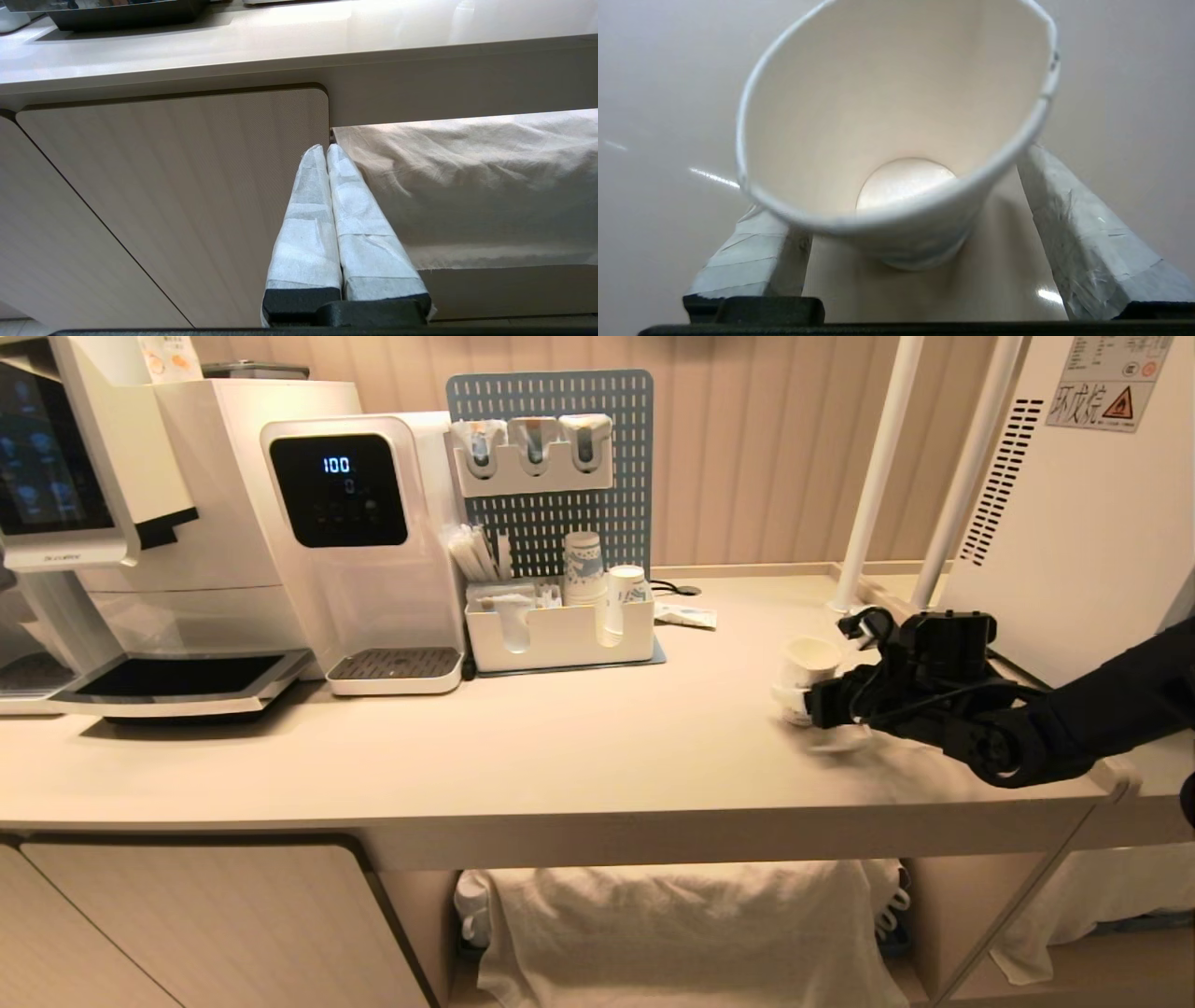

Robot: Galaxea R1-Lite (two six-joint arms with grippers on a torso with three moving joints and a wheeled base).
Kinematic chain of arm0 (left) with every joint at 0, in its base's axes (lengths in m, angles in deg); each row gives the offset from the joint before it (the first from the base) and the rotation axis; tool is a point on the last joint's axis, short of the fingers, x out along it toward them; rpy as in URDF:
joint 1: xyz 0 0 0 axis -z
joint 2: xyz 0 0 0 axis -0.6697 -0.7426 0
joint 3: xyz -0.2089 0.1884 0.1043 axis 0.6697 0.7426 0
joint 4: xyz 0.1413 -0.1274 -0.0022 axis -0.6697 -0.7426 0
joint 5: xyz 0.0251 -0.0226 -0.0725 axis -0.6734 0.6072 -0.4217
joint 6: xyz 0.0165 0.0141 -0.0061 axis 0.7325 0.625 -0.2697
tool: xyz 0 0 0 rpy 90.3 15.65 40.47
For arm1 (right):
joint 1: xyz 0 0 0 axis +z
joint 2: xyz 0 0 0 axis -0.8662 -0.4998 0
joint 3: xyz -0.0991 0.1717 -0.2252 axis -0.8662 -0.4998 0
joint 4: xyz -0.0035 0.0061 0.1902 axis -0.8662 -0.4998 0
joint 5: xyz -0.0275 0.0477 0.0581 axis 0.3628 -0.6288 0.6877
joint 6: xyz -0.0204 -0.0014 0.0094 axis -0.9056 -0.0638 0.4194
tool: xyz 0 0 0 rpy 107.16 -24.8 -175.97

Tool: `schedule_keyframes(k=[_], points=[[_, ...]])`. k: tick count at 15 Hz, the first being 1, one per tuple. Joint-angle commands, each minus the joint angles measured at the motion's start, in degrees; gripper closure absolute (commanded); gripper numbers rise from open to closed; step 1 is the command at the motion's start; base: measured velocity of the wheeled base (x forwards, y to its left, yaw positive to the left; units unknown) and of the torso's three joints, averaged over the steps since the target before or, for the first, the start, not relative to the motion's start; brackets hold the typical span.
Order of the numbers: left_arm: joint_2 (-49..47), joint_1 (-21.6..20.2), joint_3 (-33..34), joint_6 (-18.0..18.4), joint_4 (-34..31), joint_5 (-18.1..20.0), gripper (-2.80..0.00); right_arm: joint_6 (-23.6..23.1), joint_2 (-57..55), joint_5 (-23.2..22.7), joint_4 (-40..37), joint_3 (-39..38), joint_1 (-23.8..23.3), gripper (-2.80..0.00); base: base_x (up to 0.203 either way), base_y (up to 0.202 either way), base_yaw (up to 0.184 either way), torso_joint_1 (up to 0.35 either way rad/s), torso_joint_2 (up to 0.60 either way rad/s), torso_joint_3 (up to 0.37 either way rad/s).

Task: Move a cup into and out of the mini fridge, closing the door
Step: Place the paper cup on the table, then close the freezer door

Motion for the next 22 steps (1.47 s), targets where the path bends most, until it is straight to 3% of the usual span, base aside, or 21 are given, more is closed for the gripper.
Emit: schedule_keyframes(k=[1, 9, 10, 14, 18, 22], points=[[0.0, 0.0, 0.0, 0.01, 0.01, 0.03, 0.0, -0.26, 4.73, -0.37, 0.54, -3.21, -0.57, -2.8, 0.0, 0.0, 0.0, 0.0, 0.0, 0.0], [0.0, 0.0, 0.0, 0.01, 0.01, 0.03, 0.0, -0.44, 25.5, -1.5, -8.57, -13.25, -2.78, -2.8, 0.0, 0.0, 0.0, 0.0, 0.0, 0.0], [0.0, 0.0, 0.0, 0.01, 0.01, 0.03, 0.0, -0.48, 29.09, -2.57, -11.36, -13.94, -3.23, 0.0, 0.0, 0.0, 0.0, 0.0, 0.0, 0.0], [0.0, 0.0, 0.0, 0.01, 0.01, 0.03, 0.0, -0.97, 42.47, -3.89, -24.59, -14.94, -3.93, 0.0, 0.0, 0.0, 0.0, 0.0, 0.0, 0.0], [0.0, 0.0, 0.0, 0.01, 0.01, 0.03, 0.0, -1.18, 53.29, -1.92, -36.88, -14.93, -4.36, 0.0, 0.0, 0.0, 0.0, 0.0, 0.0, 0.0], [0.0, 0.0, 0.0, 0.01, 0.01, 0.03, 0.0, -1.62, 67.09, 0.06, -55.43, -16.81, -4.3, 0.0, 0.0, 0.0, 0.0, 0.0, 0.0, 0.0]])
